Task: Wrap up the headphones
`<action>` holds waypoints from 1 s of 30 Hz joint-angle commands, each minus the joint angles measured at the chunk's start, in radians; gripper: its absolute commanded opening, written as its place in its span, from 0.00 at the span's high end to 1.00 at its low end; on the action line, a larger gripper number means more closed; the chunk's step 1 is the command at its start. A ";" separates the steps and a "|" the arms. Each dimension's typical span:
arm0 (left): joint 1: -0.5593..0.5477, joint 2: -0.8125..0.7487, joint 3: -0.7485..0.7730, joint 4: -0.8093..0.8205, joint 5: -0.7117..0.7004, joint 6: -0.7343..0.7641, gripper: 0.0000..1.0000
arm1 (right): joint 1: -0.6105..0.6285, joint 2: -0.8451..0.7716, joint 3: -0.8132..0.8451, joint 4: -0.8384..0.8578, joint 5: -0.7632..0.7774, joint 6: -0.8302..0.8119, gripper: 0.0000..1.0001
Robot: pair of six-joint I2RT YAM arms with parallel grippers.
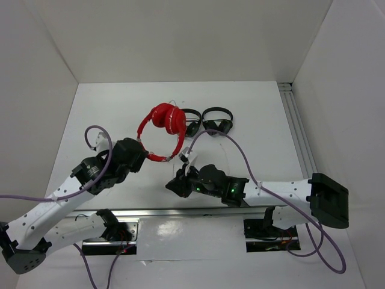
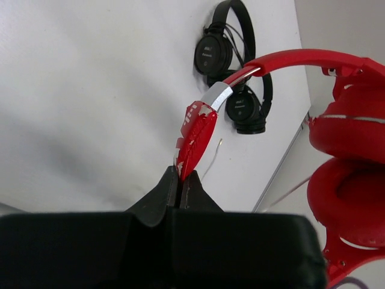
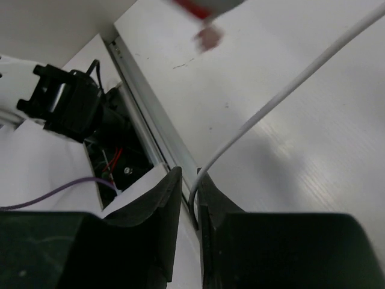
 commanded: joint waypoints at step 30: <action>0.001 0.119 0.086 -0.036 -0.269 -0.021 1.00 | 0.086 -0.078 0.049 0.109 -0.178 -0.107 0.95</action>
